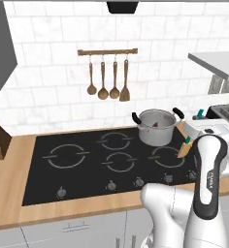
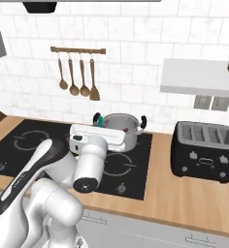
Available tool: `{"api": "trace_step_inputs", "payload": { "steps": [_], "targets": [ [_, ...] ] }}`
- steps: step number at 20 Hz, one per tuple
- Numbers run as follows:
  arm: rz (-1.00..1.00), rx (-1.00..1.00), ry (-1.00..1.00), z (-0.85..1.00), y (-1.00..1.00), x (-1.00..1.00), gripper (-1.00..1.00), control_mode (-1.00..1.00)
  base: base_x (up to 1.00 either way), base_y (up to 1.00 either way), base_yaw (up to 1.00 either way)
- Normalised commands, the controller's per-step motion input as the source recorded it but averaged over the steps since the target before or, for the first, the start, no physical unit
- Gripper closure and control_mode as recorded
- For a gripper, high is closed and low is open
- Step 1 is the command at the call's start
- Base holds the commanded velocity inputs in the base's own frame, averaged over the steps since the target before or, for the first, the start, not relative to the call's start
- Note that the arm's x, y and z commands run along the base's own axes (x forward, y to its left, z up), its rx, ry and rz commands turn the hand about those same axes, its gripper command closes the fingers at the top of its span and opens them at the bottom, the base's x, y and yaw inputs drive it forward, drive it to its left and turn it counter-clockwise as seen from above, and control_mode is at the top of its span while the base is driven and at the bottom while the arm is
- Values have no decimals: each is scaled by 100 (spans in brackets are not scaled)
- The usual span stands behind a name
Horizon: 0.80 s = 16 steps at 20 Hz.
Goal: Put the potato and cucumber in the pot. Retrieve the spatula and lightly stir the vegetables in the pot.
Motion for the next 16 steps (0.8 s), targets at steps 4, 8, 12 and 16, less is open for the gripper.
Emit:
{"api": "trace_step_inputs", "payload": {
  "steps": [4, 8, 12, 16],
  "targets": [
    [0, 0, 0, 0, 0, 0, 100, 100, 43, -44, 13],
    [0, 0, 0, 0, 0, 0, 100, 100, 31, -41, 17],
    [0, 0, 0, 0, 0, 0, 100, 100, 19, -24, 13],
    [3, 0, -2, 40, 0, -5, 100, -100, 1, -1, 3]
  ]
}}
